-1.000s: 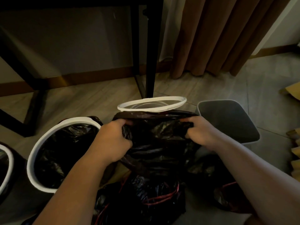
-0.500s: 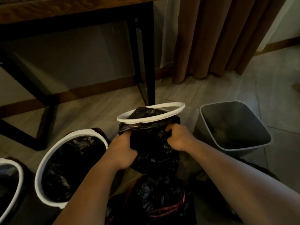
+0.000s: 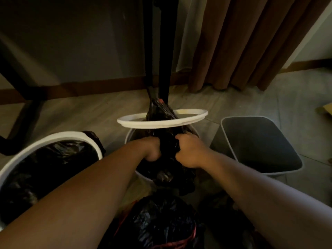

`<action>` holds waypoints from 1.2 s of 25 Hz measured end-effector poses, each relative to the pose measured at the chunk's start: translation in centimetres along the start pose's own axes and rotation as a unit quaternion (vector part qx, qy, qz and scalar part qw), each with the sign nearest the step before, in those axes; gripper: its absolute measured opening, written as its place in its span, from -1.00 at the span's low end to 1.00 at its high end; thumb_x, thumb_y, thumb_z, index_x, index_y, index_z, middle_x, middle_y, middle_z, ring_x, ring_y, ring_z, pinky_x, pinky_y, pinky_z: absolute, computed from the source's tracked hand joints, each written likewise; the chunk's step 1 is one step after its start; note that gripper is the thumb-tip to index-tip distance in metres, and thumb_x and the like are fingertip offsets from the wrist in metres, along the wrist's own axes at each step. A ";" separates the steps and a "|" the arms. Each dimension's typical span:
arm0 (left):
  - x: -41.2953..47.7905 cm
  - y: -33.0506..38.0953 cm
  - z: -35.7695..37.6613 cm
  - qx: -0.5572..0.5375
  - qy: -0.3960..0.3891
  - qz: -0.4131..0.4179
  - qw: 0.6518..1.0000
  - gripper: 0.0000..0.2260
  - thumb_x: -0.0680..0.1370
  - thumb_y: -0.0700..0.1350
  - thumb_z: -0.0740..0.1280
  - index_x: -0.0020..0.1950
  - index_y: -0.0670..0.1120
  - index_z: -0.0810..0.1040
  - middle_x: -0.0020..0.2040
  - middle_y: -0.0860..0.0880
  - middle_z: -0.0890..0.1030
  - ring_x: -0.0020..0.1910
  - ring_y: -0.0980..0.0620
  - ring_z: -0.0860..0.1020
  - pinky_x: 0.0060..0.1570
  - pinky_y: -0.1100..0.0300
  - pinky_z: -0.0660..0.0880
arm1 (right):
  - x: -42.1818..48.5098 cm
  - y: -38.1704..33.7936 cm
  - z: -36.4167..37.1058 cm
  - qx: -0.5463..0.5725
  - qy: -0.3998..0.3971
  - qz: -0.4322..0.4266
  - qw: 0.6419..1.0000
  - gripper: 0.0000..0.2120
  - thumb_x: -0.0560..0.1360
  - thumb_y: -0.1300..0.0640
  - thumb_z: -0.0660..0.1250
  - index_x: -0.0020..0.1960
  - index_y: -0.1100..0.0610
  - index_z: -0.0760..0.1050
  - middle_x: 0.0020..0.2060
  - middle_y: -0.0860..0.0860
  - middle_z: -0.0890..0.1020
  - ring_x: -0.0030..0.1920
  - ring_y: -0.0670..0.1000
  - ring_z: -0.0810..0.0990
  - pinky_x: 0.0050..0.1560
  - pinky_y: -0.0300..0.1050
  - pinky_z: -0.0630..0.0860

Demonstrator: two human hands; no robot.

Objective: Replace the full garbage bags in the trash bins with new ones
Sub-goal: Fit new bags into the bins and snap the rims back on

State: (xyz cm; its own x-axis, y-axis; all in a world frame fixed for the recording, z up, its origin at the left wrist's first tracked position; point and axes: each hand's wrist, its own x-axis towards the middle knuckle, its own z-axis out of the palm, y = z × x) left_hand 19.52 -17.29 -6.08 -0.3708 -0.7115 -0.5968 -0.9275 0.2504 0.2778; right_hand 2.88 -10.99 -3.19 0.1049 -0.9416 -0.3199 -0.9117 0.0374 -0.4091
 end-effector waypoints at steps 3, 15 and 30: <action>2.4 -0.4 1.0 0.070 -0.059 -0.002 0.996 -0.69 0.64 -0.21 0.34 0.37 -0.23 0.54 0.37 -0.27 0.53 0.30 -0.23 0.56 0.38 -0.06 0.47 | 3.0 -1.4 0.8 -0.126 -0.100 0.010 0.987 -0.90 0.52 0.15 0.38 -0.01 0.12 0.49 0.04 0.12 0.60 -0.09 0.09 0.57 -0.11 -0.12 0.50; 1.7 0.9 1.4 0.129 -0.079 0.042 0.988 -0.66 0.63 -0.19 0.38 0.40 -0.23 0.55 0.27 -0.22 0.58 0.22 -0.18 0.58 0.35 0.00 0.48 | 9.8 -0.6 3.9 -0.125 -0.196 -0.008 0.973 -0.80 0.56 0.21 0.42 0.17 0.21 0.62 0.03 0.16 0.68 0.02 0.18 0.71 -0.01 0.05 0.68; -4.1 -1.1 -1.7 0.047 0.090 0.013 0.995 -0.67 0.54 -0.11 0.42 0.31 -0.01 0.60 0.24 -0.08 0.61 0.16 -0.06 0.60 0.11 0.11 0.59 | 4.7 -2.1 4.0 -0.267 -0.199 0.002 0.943 -0.70 0.55 0.20 0.42 0.27 0.24 0.58 0.17 0.18 0.65 0.11 0.16 0.66 -0.06 -0.14 0.47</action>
State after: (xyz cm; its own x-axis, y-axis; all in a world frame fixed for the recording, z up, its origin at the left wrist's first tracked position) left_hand 22.15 -15.75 -2.66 -0.3875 -0.8077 -0.4443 -0.9214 0.3245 0.2137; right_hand 6.91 -14.13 -7.25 0.1457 -0.7382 -0.6587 -0.9712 -0.2338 0.0471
